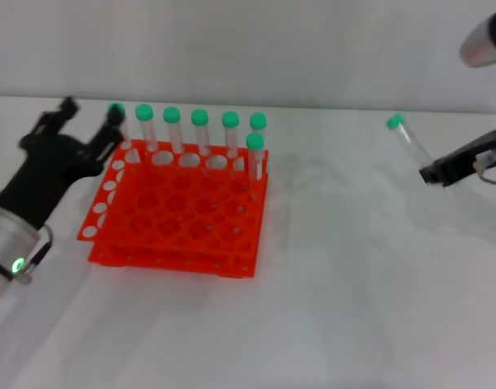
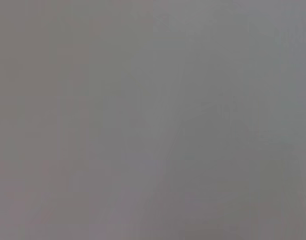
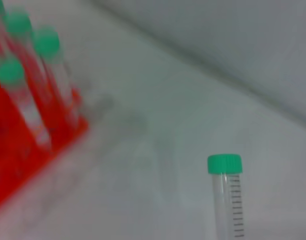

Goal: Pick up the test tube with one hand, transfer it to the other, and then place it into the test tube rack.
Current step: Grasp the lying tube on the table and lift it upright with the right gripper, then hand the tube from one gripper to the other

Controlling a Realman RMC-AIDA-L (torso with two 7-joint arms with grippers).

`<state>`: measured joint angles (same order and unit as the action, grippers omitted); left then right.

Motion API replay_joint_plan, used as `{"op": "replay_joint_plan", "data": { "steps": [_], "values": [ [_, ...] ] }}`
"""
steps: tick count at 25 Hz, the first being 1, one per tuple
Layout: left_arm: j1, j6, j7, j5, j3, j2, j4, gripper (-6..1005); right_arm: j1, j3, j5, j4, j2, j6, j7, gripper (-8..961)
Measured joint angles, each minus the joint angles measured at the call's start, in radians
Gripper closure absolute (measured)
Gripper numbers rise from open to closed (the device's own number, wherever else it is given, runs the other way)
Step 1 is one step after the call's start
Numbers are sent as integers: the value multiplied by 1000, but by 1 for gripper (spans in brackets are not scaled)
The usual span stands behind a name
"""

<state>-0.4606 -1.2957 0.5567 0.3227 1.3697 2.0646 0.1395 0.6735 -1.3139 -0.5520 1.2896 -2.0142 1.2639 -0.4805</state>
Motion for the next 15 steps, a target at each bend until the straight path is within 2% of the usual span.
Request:
{"op": "replay_joint_plan", "data": {
  "steps": [4, 8, 15],
  "values": [
    [-3, 15, 151, 162, 0, -25, 94, 247, -117, -5, -191, 90, 0, -138, -129, 765],
    [-37, 15, 292, 290, 0, -46, 157, 247, -203, -10, -423, 88, 0, -251, -344, 764],
    [-153, 16, 482, 488, -3, -62, 177, 247, -222, -8, -810, -107, 0, -292, -753, 764]
  ]
}}
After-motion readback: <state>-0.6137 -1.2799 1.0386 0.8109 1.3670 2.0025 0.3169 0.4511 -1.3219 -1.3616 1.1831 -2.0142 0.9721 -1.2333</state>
